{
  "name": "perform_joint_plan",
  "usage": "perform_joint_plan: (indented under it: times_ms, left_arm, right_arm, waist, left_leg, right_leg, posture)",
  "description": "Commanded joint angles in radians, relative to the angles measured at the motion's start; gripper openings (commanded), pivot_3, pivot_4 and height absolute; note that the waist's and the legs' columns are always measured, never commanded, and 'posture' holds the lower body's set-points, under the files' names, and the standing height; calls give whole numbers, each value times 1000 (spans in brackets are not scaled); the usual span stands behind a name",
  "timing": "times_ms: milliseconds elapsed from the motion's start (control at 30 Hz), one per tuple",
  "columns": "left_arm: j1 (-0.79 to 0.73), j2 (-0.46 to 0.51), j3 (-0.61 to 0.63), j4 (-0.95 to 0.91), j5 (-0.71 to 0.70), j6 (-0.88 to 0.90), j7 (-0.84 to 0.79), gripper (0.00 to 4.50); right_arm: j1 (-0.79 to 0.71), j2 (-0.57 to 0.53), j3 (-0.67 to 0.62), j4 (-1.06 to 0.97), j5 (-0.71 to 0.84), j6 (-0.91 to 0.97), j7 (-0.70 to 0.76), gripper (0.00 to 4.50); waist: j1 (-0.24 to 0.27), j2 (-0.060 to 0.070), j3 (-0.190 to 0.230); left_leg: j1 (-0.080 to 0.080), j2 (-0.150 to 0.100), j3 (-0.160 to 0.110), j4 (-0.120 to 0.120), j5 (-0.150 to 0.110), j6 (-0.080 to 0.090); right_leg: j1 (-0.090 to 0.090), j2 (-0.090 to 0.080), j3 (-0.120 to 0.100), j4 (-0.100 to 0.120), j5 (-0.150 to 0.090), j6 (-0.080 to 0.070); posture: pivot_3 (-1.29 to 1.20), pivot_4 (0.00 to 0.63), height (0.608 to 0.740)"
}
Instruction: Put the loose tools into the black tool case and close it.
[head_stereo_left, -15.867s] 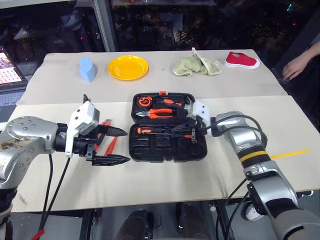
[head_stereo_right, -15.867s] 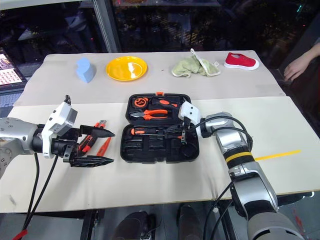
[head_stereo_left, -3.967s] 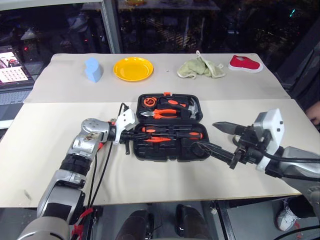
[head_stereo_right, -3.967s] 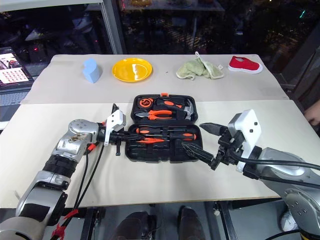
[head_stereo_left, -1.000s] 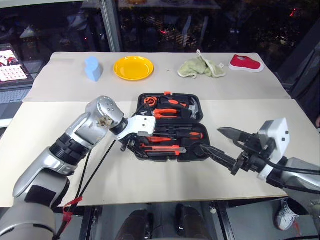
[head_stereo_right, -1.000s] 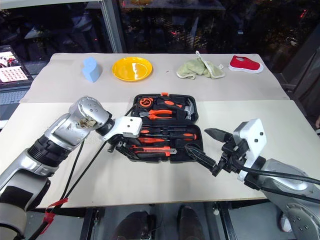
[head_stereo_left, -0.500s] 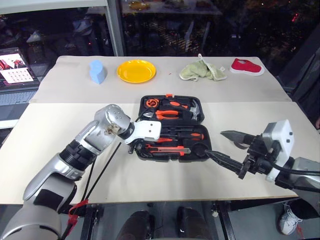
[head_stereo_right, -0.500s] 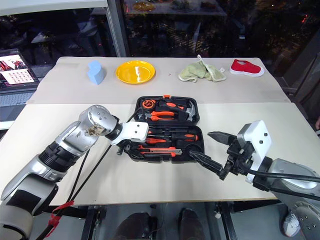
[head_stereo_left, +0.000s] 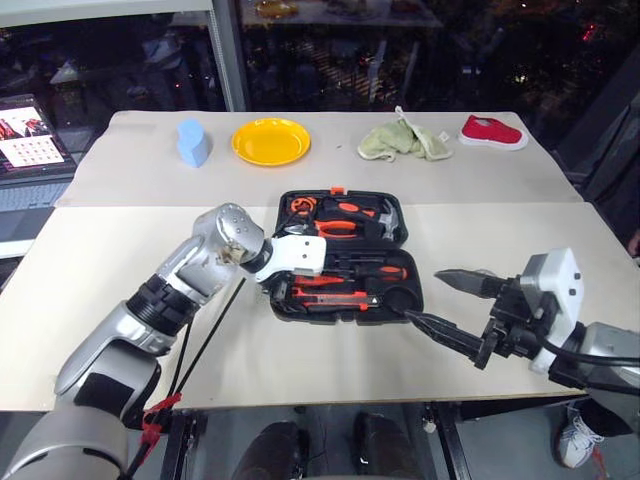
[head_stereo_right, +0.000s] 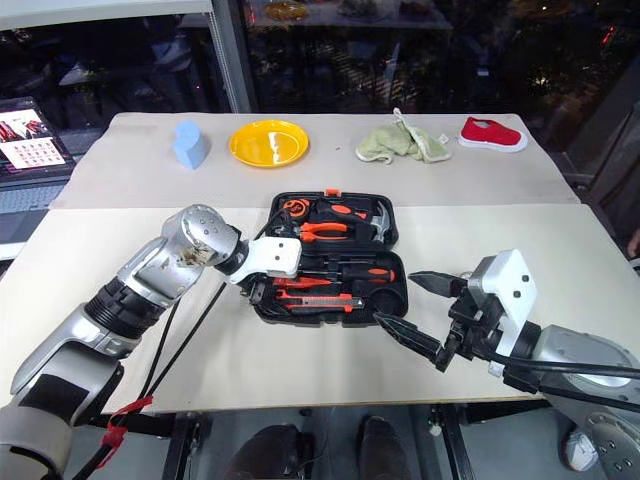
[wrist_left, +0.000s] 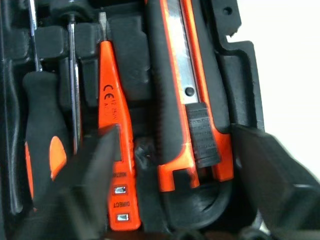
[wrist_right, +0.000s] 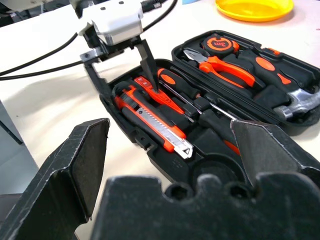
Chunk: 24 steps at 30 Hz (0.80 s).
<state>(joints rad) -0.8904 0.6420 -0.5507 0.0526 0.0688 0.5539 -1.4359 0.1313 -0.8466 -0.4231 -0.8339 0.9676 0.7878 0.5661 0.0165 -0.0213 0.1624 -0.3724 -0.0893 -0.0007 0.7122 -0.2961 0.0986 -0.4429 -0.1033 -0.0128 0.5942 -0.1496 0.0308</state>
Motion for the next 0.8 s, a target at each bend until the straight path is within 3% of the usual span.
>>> perform_joint_plan:
  times_ms: [33, 200, 300, 467, 633, 800]
  left_arm:
    - [-33, 19, 73, -73, -74, 79, -36, 4482]
    - [-12, 20, 135, -108, -146, 125, -24, 4482]
    - [38, 9, 171, -90, -187, 67, -10, 3820]
    - [132, -57, 233, -39, -257, -69, 30, 1971]
    - [159, -82, 225, 4, -238, -149, 60, 120]
    - [157, -98, 208, 104, -200, -233, 93, 50]
  right_arm:
    - [4, 11, 12, -36, 10, -30, 0, 4500]
    - [-18, 15, 43, -43, 14, -27, -15, 4500]
    - [-24, 13, 44, -39, 16, -27, -16, 4500]
    - [-24, 7, 35, -36, 20, -22, -16, 4500]
    - [-25, 6, 32, -46, 32, -17, -34, 4500]
    - [-21, 2, 28, -51, 48, -16, -49, 4500]
  waist:
    - [-1, 0, 0]
    - [-1, 0, 0]
    - [-1, 0, 0]
    - [0, 0, 0]
    - [8, 0, 0]
    - [9, 0, 0]
  left_leg:
    - [0, 0, 0, 0, 0, -1]
    - [-6, -2, 0, 1, 4, -7]
    - [-8, -2, 0, 1, 4, -7]
    - [-12, -2, 0, 1, 5, -9]
    - [-13, -2, 0, 2, 6, -9]
    - [-13, -2, 1, 2, 6, -9]
  right_leg:
    - [-1, 0, 0, 0, 0, -1]
    - [-5, 0, 0, 0, 0, 0]
    - [-7, 2, 0, 0, 0, 0]
    - [-12, 3, 0, 1, 1, -2]
    - [-13, -2, 0, 1, 2, -3]
    - [-13, -2, 0, 1, 2, -3]
  posture:
    - [0, 150, 740]
    - [0, 150, 740]
    - [0, 150, 740]
    - [0, 150, 740]
    - [0, 150, 740]
    - [0, 150, 740]
